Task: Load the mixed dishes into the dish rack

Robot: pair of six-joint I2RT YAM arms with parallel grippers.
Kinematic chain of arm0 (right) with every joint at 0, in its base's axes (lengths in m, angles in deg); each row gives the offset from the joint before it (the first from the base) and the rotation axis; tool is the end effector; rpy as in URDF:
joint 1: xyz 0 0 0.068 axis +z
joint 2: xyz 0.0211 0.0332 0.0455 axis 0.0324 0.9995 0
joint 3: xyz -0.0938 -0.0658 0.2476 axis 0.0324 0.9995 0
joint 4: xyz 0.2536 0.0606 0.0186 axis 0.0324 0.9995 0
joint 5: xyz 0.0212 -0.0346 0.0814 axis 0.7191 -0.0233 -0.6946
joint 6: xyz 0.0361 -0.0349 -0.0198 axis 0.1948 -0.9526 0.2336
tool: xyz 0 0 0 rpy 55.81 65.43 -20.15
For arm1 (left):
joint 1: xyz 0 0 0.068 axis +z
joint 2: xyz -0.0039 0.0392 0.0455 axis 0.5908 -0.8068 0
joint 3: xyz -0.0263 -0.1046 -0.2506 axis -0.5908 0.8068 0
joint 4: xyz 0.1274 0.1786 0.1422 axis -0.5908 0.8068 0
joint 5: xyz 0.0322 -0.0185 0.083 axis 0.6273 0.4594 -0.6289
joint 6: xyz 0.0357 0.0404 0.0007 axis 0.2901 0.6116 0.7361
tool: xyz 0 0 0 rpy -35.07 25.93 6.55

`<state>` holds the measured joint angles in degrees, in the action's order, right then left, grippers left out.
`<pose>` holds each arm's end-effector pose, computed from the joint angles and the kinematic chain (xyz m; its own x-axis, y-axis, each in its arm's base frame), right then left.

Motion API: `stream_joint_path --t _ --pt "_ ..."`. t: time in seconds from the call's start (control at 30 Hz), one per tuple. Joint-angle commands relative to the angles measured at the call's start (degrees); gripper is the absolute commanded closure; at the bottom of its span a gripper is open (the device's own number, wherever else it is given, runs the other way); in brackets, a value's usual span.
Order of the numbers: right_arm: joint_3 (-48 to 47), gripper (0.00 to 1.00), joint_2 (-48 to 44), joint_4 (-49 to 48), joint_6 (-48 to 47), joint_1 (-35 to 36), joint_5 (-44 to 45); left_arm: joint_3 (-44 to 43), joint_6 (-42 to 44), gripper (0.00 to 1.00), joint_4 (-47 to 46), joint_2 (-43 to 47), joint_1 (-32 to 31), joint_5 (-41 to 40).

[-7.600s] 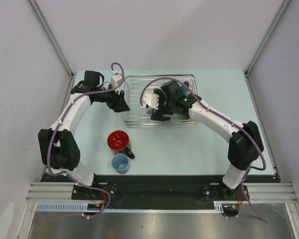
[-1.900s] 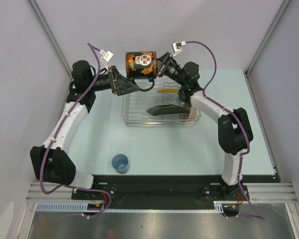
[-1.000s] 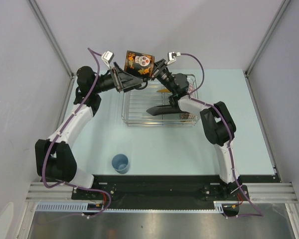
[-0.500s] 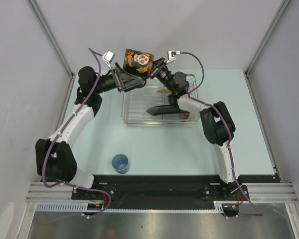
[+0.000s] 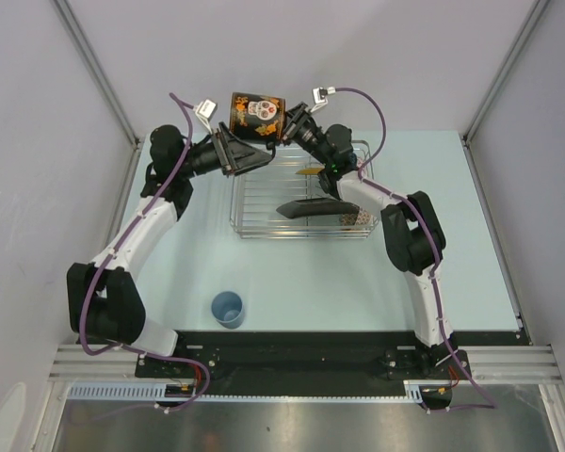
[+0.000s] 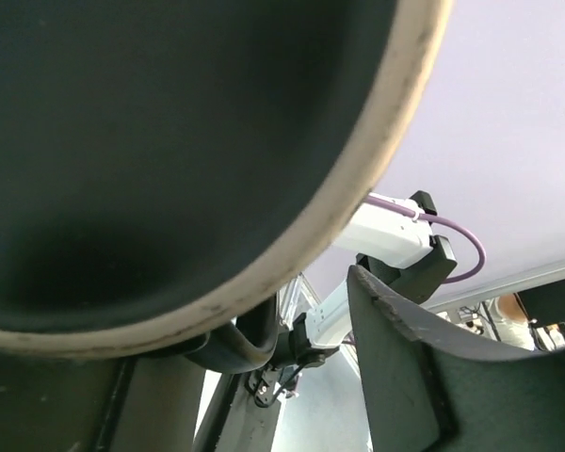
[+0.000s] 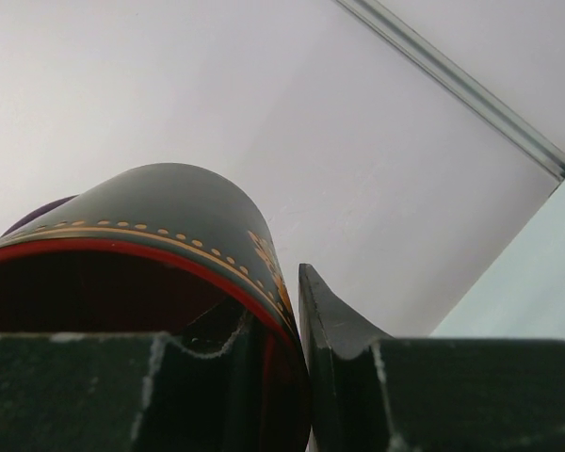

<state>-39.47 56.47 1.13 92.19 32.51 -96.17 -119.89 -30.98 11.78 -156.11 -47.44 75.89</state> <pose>0.4360 0.2760 0.3206 -0.5824 0.6341 -0.5087 -0.6618 -0.0064 0.7496 0.3274 -0.0955 0.3728 -0.7691 -0.3221 -0.5520 0.5221 0.1815 -0.8333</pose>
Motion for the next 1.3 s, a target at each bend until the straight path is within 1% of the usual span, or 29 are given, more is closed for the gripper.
stream_joint_path --t 0.0,0.07,0.13,0.17,0.2,0.3,0.57,0.6,0.63,0.7,0.73,0.77,0.9,0.93,1.0,1.1,1.27 --pt "-3.2 1.0 -2.5 -2.4 -2.8 5.4 -9.4 -4.8 0.1 0.46 -4.4 0.0 -2.9 3.7" --pt "-2.7 1.0 -2.4 -2.6 -2.8 5.8 -10.2 -5.6 -1.0 0.54 -5.0 -0.4 -2.8 3.8" --pt "-2.6 1.0 -2.2 -2.9 -2.7 6.3 -11.2 -6.3 -2.4 0.58 -6.4 -0.6 -2.5 4.0" --pt "-2.5 1.0 -1.9 -3.1 -2.4 6.4 -11.5 -6.5 -3.4 0.65 -7.5 -0.8 -2.2 4.2" --pt "-1.2 1.0 -1.7 -4.6 -1.2 6.6 -11.6 -7.1 -4.0 0.81 -7.8 -1.2 -1.9 4.3" --pt "0.8 1.0 -2.2 -5.4 -1.0 6.9 -12.1 -7.1 -4.8 1.0 -8.6 -1.3 -1.3 4.7" --pt "4.4 1.0 -3.8 -8.1 0.1 6.5 -12.1 -7.3 -4.7 1.0 -8.9 -0.9 0.1 5.2" --pt "5.5 0.99 -4.0 -8.3 0.2 6.3 -12.1 -7.4 -4.6 1.0 -9.0 -0.9 0.2 5.2" --pt "5.9 0.92 -4.3 -8.4 0.3 6.4 -12.0 -7.5 -4.7 1.0 -8.9 -0.8 0.7 5.2" --pt "7.0 0.89 -4.6 -9.1 0.7 6.1 -11.8 -7.4 -4.9 1.0 -9.4 -0.6 1.4 5.1" --pt "7.3 0.84 -4.7 -9.5 1.0 5.9 -11.8 -7.3 -5.0 1.0 -9.8 -0.5 1.6 5.3" --pt "7.4 0.81 -4.7 -9.7 1.3 5.9 -11.8 -7.3 -5.0 1.0 -10.0 -0.4 1.7 5.3" --pt "7.9 0.75 -5.2 -10.0 1.4 5.3 -11.6 -6.4 -7.1 1.0 -12.3 -0.1 2.9 5.4" --pt "8.0 0.71 -5.3 -10.1 1.5 5.1 -11.6 -6.1 -7.2 1.0 -12.7 -0.1 3.2 5.4" --pt "8.0 0.69 -5.4 -10.3 1.7 4.9 -11.6 -6.0 -7.4 1.0 -12.8 0.0 3.8 5.4" --pt "7.8 0.6 -5.4 -10.6 1.8 4.9 -11.5 -5.8 -7.4 1.0 -12.9 0.1 4.1 5.4" --pt "7.9 0.59 -5.6 -11.2 2.3 4.2 -11.2 -5.4 -6.9 1.0 -12.7 0.2 4.5 5.4"
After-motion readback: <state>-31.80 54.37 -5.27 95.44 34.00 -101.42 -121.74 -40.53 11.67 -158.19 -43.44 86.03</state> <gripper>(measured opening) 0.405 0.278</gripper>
